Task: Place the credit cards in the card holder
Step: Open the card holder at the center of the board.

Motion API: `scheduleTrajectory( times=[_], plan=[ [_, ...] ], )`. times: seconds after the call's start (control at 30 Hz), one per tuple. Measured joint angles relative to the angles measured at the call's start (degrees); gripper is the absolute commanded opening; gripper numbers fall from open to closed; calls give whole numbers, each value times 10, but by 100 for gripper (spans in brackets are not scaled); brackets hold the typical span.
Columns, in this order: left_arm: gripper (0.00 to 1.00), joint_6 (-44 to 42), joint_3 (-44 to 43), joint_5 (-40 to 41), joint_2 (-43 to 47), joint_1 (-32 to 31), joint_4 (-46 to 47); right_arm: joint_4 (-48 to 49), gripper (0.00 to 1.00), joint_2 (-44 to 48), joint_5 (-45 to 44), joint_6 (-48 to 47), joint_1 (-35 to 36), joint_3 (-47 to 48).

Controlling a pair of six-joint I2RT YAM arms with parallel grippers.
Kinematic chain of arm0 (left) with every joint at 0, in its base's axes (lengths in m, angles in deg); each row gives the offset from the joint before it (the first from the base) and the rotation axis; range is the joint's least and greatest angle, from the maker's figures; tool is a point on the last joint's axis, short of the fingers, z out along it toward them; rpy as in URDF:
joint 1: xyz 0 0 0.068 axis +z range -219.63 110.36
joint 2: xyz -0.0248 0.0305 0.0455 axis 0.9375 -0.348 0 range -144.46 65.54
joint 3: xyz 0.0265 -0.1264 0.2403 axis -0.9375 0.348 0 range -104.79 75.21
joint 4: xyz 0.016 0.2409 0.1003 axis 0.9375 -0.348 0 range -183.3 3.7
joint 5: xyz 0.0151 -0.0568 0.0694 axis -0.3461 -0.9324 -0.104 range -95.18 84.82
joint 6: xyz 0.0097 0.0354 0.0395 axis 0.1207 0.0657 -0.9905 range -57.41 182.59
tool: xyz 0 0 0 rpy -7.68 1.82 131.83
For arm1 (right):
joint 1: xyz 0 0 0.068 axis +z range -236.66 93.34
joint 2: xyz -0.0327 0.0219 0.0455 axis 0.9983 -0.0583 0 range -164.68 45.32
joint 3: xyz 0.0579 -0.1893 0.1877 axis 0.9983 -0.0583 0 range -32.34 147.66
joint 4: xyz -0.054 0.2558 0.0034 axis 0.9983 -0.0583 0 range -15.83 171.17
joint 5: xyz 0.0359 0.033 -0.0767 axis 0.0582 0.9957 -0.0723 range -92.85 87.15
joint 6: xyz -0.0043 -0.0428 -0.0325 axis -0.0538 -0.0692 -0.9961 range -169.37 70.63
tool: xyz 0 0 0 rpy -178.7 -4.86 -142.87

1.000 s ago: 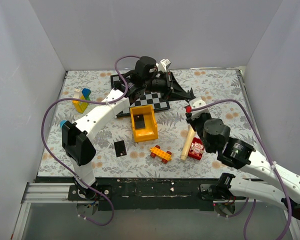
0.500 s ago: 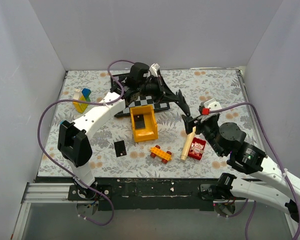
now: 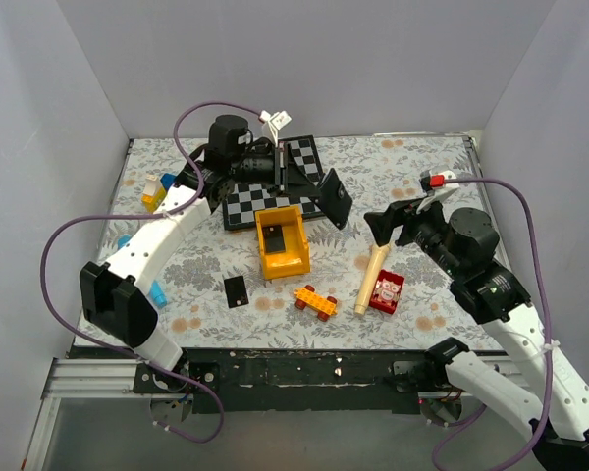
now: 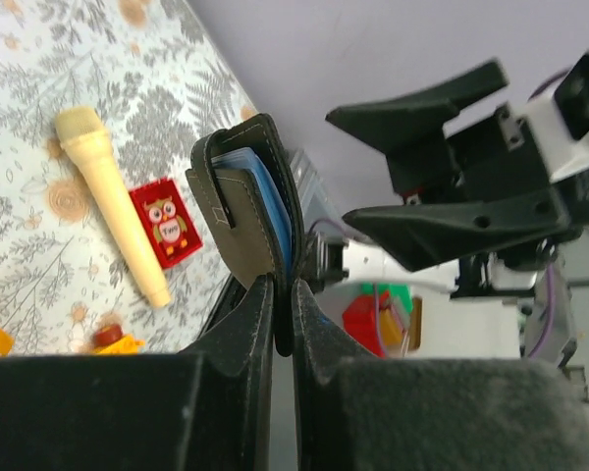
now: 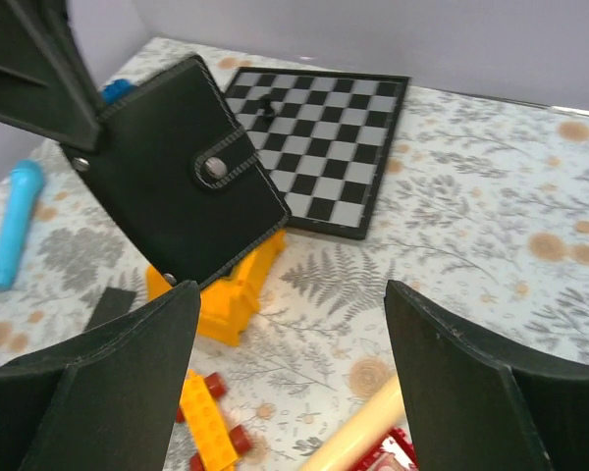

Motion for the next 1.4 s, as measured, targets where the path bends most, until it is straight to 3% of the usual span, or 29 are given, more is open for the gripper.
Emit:
scheduleTrajectory(
  times=[0.3, 0.47, 0.67, 0.93, 1.4],
  plan=[
    [0, -206, -45, -30, -27, -2, -182, 24, 83, -23, 324, 23, -65, 0],
    [0, -311, -82, 5, -30, -2, -274, 23, 81, -48, 427, 12, -67, 0],
    [0, -405, -88, 2, -25, -13, -330, 24, 81, -51, 469, -9, -67, 0],
    [0, -468, -88, -58, 4, -94, -352, 19, 80, -61, 482, -32, -67, 8],
    [0, -514, -94, -165, 54, -92, -364, 6, 72, -67, 560, -53, -68, 33]
  ],
)
